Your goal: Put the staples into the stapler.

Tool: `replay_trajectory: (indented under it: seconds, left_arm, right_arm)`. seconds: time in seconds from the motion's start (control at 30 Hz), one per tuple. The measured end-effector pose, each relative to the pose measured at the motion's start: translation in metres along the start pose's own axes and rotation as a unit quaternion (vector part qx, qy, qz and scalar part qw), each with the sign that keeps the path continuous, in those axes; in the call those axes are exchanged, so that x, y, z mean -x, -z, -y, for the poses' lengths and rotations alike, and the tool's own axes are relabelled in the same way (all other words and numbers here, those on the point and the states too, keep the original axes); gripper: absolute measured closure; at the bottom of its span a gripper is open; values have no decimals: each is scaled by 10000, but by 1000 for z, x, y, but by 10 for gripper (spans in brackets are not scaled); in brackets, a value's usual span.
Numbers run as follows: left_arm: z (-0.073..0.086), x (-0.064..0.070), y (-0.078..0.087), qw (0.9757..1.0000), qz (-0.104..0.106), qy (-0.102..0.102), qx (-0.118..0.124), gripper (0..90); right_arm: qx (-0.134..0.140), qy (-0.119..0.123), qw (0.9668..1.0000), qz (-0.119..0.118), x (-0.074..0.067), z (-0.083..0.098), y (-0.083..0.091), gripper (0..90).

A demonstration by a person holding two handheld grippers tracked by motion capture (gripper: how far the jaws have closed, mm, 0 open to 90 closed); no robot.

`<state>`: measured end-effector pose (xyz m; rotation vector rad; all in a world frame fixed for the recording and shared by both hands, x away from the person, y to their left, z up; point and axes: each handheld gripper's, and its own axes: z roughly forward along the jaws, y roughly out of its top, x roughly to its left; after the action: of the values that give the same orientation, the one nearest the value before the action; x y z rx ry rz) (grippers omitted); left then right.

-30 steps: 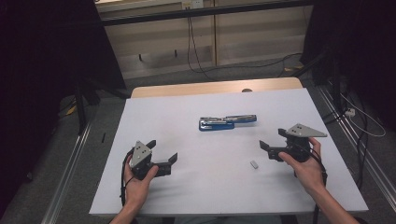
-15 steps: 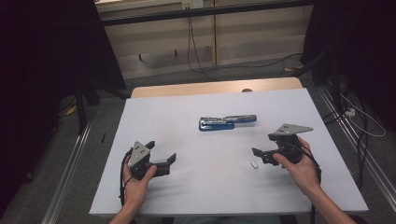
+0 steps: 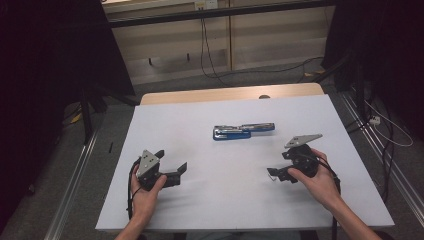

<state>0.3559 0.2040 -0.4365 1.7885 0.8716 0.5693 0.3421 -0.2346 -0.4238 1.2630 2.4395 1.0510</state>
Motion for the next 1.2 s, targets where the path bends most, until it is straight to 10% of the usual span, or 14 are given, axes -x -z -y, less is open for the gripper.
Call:
replay_trajectory:
  seconds: [0.1,0.43,1.2]
  left_arm:
    - [0,-1,0,10000,-12,37,15,42]
    - [0,0,-1,10000,-10,-7,-9,42]
    - [1,4,-2,9997,27,-196,-122,42]
  right_arm:
    - [-87,280,9995,83,-4,1,-2,178]
    - [-527,29,9984,-211,-3,1,-6,300]
    - [-1283,259,9911,-236,-9,-6,-16,643]
